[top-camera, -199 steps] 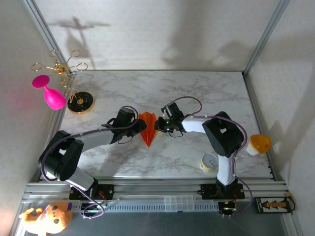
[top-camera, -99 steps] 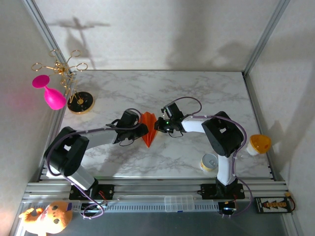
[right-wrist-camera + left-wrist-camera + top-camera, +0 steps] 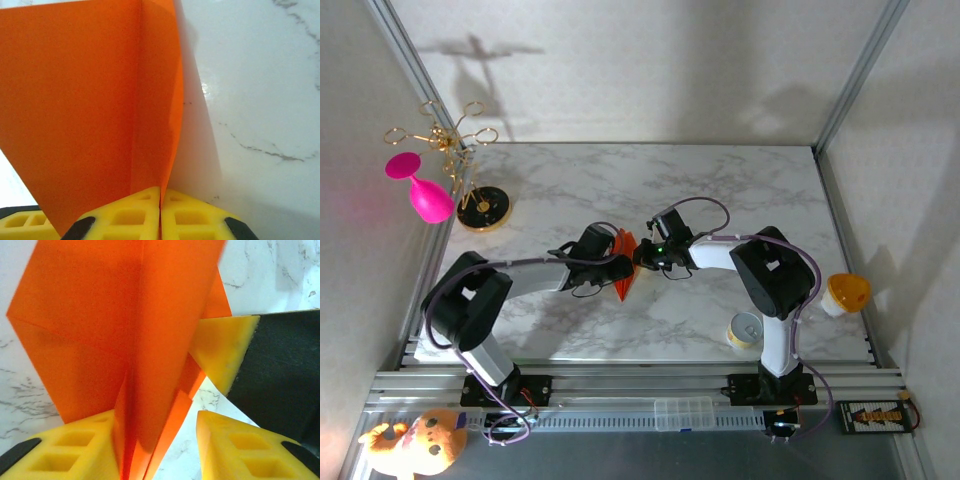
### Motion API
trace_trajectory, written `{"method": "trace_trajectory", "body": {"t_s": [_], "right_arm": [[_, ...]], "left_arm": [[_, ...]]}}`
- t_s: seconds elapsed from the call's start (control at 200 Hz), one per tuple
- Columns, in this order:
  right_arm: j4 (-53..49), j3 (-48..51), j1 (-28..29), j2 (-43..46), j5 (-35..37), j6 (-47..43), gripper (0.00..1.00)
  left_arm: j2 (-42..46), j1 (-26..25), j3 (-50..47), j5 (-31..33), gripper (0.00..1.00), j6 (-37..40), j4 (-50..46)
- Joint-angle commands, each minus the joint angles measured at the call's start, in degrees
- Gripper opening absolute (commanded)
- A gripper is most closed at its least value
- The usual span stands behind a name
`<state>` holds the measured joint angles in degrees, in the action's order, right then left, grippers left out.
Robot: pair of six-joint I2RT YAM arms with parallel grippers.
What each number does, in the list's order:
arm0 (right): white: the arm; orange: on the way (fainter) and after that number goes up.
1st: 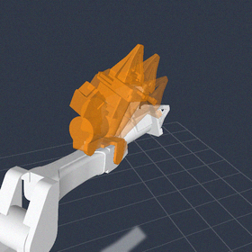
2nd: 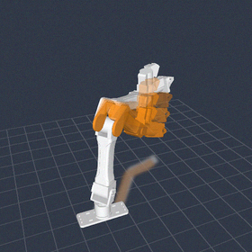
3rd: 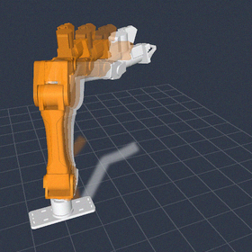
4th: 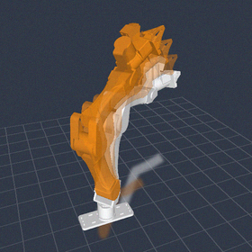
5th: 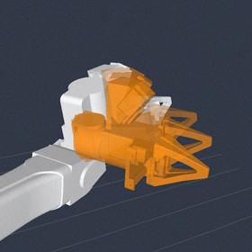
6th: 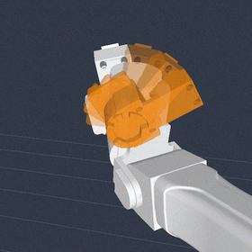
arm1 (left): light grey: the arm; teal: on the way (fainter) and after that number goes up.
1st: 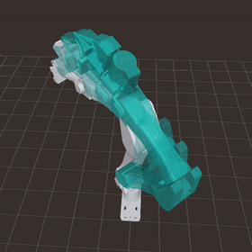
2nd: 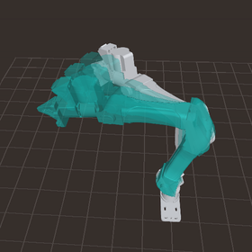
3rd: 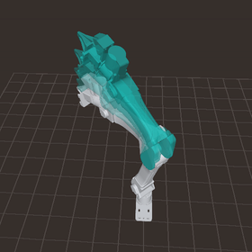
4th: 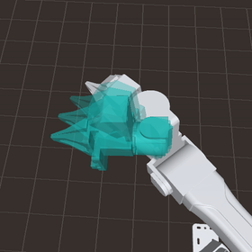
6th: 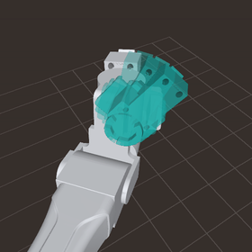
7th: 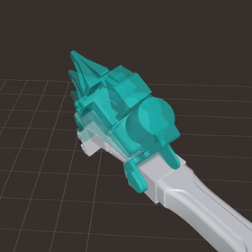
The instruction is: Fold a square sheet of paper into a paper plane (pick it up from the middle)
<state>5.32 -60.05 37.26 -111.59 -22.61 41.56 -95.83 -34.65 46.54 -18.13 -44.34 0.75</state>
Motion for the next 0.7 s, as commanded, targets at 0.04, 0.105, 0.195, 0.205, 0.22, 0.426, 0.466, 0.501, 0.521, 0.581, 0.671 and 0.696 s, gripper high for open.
{"method": "trace_trajectory", "body": {"t_s": [0.04, 0.105, 0.195, 0.205, 0.22, 0.426, 0.466, 0.501, 0.521, 0.581, 0.671, 0.696], "right_arm": [[-0.21, -1.13, -0.08, 0.91, -1.45, 0.01, 0.09], [-0.31, -1.3, -0.03, 0.84, -1.61, 0.1, 0.09], [-0.23, -1.36, -0.08, 0.8, -1.82, 0.27, 0.09], [-0.23, -1.33, -0.08, 0.84, -1.82, 0.34, 0.09], [-0.22, -1.37, -0.08, 0.85, -1.94, 0.36, 0.09], [-0.31, -1.51, -0.08, 0.83, -2.09, 0.84, 0.09], [-0.42, -1.6, -0.08, 0.85, -2.19, 0.89, 0.09], [-0.4, -1.62, -0.08, 0.85, -2.22, 0.89, 0.08], [-0.4, -1.65, -0.08, 0.85, -2.3, 0.97, 0.08], [-0.47, -1.64, -0.08, 0.91, -2.29, 1.11, 0.08], [-0.59, -1.65, -0.08, 1.06, -2.31, 1.15, 0.08], [-0.58, -1.57, -0.08, 1.11, -2.32, 1.2, 0.08]], "left_arm": [[-1.01, -1.17, 2.81, 2.68, 0.43, 3.26, -3.19], [-1.52, -1.52, 3.58, 3.8, 0.43, 3.72, -4.32], [-2.28, -1.86, 4.33, 4.98, 0.4, 4.24, -5.57], [-2.33, -1.9, 4.41, 5.09, 0.39, 4.3, -5.69], [-2.48, -1.95, 4.55, 5.26, 0.39, 4.34, -5.84], [-3.59, -2.66, 6.1, 7.14, 0.35, 5.4, -7.74], [-3.92, -2.78, 6.32, 7.19, 0.35, 5.55, -7.87], [-4.18, -3.0, 6.6, 7.44, 0.35, 5.83, -8.11], [-4.26, -3.11, 6.75, 7.68, 0.35, 5.88, -8.28], [-4.55, -3.48, 7.13, 9.03, 0.36, 6.13, -8.96], [-4.64, -3.74, 7.66, 11.25, 0.34, 6.02, -10.14], [-4.68, -3.75, 7.76, 11.79, 0.34, 6.02, -10.36]]}}
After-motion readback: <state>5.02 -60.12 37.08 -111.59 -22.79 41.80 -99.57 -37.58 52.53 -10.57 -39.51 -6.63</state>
